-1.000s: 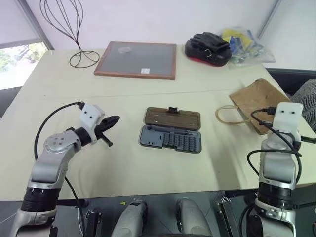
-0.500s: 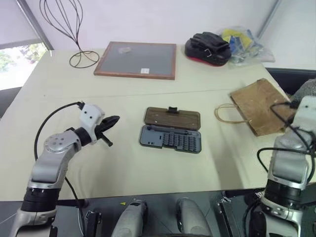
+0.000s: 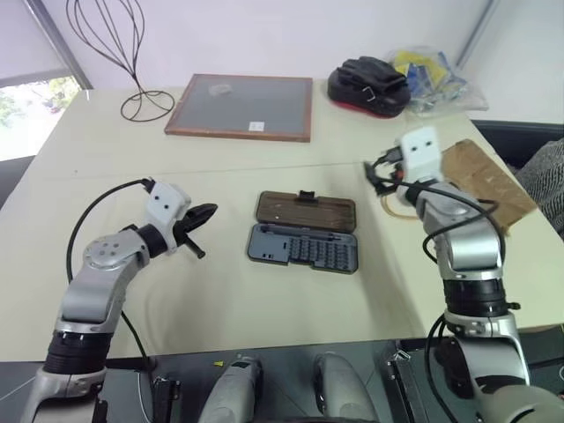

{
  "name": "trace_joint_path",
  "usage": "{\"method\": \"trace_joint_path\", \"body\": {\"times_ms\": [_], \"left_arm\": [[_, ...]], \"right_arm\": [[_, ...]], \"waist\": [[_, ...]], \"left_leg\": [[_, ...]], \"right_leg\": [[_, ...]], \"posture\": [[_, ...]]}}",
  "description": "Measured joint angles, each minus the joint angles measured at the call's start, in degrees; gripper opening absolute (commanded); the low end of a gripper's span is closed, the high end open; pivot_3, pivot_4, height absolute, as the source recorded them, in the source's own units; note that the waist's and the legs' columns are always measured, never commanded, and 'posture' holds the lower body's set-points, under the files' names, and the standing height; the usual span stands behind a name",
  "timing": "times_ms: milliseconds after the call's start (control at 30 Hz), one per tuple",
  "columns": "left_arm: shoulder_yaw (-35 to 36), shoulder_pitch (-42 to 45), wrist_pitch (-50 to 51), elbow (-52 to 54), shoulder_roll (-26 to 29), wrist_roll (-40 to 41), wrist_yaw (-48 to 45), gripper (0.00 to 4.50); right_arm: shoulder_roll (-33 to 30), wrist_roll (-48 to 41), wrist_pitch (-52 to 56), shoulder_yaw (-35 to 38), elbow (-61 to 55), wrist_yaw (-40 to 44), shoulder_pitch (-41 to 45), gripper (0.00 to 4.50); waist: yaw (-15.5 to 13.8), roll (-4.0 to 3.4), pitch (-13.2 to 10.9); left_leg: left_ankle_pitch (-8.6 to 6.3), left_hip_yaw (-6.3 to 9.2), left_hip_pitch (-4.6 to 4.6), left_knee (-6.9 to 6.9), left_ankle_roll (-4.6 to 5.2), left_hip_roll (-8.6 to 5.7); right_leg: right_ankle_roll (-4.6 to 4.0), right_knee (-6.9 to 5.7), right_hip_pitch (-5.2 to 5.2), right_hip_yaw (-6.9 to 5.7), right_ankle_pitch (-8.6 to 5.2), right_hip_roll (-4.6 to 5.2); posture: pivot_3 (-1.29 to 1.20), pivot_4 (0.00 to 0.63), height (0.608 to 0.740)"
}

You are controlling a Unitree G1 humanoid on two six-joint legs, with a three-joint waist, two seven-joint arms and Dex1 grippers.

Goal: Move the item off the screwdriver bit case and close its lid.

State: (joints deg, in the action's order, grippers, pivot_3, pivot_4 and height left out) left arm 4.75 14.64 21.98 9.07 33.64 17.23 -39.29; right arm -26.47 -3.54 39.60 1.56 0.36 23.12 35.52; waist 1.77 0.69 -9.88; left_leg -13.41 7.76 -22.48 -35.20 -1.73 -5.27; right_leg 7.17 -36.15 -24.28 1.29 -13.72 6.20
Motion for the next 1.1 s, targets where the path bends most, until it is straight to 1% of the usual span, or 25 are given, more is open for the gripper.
{"method": "trace_joint_path", "body": {"times_ms": [133,233,400,533,767,867,1000,1033,1067,1100], "left_arm": [[0.0,-0.1,-0.1,0.0,-0.5,-0.4,0.4,0.00],[0.0,-0.3,-0.1,0.0,-0.7,-0.5,0.8,0.00],[0.0,-0.5,-0.3,0.1,-0.7,-0.5,1.2,0.00],[0.1,-1.0,-0.3,0.1,-1.0,-0.5,2.0,0.00],[0.2,-1.8,-0.3,0.9,-1.2,-0.5,2.5,0.00],[0.4,-2.4,-0.4,1.0,-1.4,-0.5,3.0,0.00],[0.5,-2.6,-0.4,1.2,-1.6,-0.5,3.4,0.00],[0.5,-2.6,-0.5,1.2,-1.7,-0.5,3.4,0.00],[0.5,-2.7,-0.6,1.2,-1.7,-0.5,3.5,0.00],[0.5,-2.8,-0.9,1.2,-1.7,-0.5,3.6,0.00]], "right_arm": [[-3.4,-0.3,-0.3,-5.9,5.7,9.8,5.9,4.46],[-3.6,0.0,-1.4,-8.6,10.8,13.9,8.7,4.46],[-3.2,1.7,-4.5,-12.9,19.2,17.7,11.9,4.46],[-1.6,3.4,-8.1,-15.7,27.4,20.6,13.6,4.46],[-0.9,5.7,-16.0,-16.0,42.1,22.8,19.6,4.46],[-0.1,6.2,-19.0,-15.9,48.0,23.8,22.2,3.65],[0.7,7.0,-22.7,-16.3,52.3,26.3,23.5,1.54],[0.8,7.1,-23.4,-16.4,52.8,26.9,23.6,1.13],[0.8,7.5,-24.3,-16.8,53.2,27.7,23.7,0.57],[0.7,8.6,-25.1,-17.1,53.9,28.0,24.4,0.17]], "waist": [[0.5,-0.01,0.0],[0.6,0.00,0.0],[0.5,0.01,0.0],[0.6,0.01,0.0],[0.6,0.01,0.0],[0.7,0.01,0.0],[0.7,0.03,0.0],[0.7,0.03,0.0],[0.7,0.03,0.0],[0.7,0.05,0.0]], "left_leg": [[0.00,0.01,0.01,0.00,0.00,0.02],[0.00,0.00,0.01,0.01,0.00,0.02],[0.00,0.01,0.00,0.00,-0.01,0.02],[0.00,0.01,0.00,0.00,-0.01,0.02],[0.01,0.00,0.01,0.00,-0.03,0.01],[0.01,0.00,0.01,0.00,-0.03,0.01],[0.03,0.00,0.04,-0.05,-0.07,0.01],[0.04,0.00,0.05,-0.07,-0.08,0.01],[0.06,0.00,0.07,-0.08,-0.12,0.01],[0.09,0.01,0.09,-0.09,-0.15,0.01]], "right_leg": [[0.00,-0.01,-0.02,-0.01,0.00,-0.02],[0.00,-0.01,-0.02,0.00,0.00,-0.02],[0.00,0.00,-0.02,0.00,0.00,-0.02],[0.00,-0.01,-0.03,0.00,0.01,-0.02],[-0.02,-0.02,-0.04,0.00,0.03,-0.02],[-0.02,-0.02,-0.04,0.00,0.03,-0.02],[-0.05,-0.05,0.00,0.00,0.06,-0.02],[-0.05,-0.05,0.03,0.00,0.08,-0.02],[-0.05,-0.05,0.05,0.00,0.11,-0.02],[-0.06,-0.05,0.07,0.00,0.14,-0.03]], "posture": [[0.00,0.150,0.734],[0.00,0.150,0.734],[0.00,0.150,0.734],[0.00,0.150,0.734],[0.00,0.150,0.734],[0.00,0.150,0.734],[0.00,0.150,0.734],[0.00,0.150,0.734],[0.00,0.150,0.734],[0.00,0.150,0.734]]}}
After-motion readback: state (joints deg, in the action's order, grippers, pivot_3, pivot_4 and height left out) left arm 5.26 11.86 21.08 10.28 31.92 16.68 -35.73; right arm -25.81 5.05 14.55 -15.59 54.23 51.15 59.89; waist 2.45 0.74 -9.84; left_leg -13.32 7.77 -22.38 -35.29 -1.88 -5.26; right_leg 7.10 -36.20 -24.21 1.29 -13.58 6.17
